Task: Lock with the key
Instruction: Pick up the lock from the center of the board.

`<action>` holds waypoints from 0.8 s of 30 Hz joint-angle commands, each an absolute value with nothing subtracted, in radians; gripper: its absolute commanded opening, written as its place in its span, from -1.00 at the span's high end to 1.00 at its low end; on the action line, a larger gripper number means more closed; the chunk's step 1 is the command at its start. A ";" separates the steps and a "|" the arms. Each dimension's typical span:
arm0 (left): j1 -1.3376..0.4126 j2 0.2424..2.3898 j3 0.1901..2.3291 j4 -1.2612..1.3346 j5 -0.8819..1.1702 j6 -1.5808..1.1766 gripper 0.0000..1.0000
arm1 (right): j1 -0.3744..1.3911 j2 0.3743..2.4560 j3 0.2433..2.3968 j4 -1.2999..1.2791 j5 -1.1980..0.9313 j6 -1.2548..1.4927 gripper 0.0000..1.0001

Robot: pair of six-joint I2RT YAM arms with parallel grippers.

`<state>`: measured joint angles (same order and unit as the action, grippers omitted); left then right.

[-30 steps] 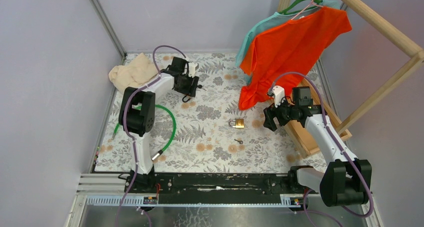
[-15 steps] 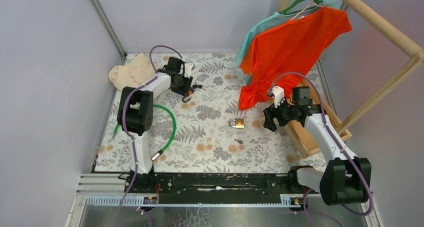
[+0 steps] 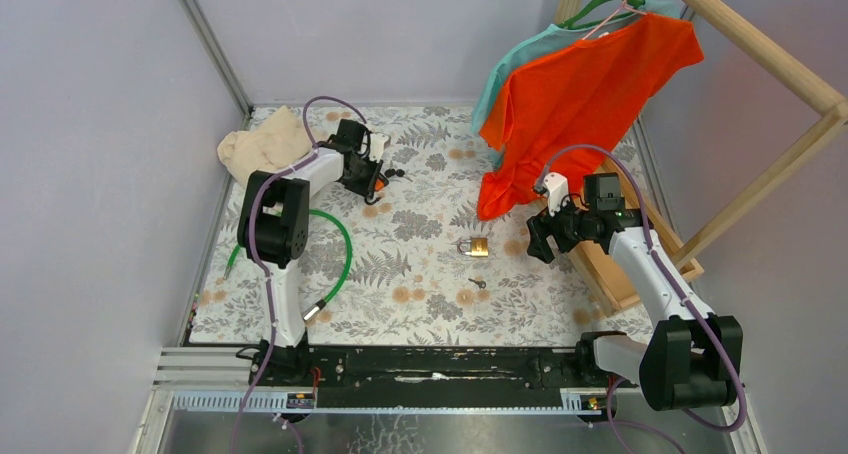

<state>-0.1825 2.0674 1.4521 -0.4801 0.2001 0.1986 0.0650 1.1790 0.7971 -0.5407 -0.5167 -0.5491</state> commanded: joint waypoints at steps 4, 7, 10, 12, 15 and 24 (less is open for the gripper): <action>-0.177 2.085 1.410 -0.497 0.184 0.230 0.56 | 0.063 1.160 0.795 -0.547 -0.531 -0.566 -0.71; -0.179 2.074 1.390 -0.481 0.186 0.237 0.71 | 0.063 1.157 0.797 -0.546 -0.533 -0.563 -0.71; -0.186 2.044 1.355 -0.439 0.195 0.263 0.90 | 0.063 1.157 0.798 -0.546 -0.553 -0.555 -0.71; -0.193 2.014 1.327 -0.408 0.191 0.285 1.00 | 0.063 1.155 0.799 -0.544 -0.574 -0.548 -0.71; -0.211 1.967 1.306 -0.391 0.184 0.327 1.00 | 0.063 1.153 0.803 -0.541 -0.605 -0.539 -0.70; -0.339 1.758 1.201 -0.390 0.174 0.539 1.00 | 0.117 1.135 0.864 -0.531 -0.649 -0.568 -0.67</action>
<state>-0.2722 1.8736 1.2438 -0.4118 0.1761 0.4034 0.0746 1.1606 0.7986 -0.5404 -0.6064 -0.5430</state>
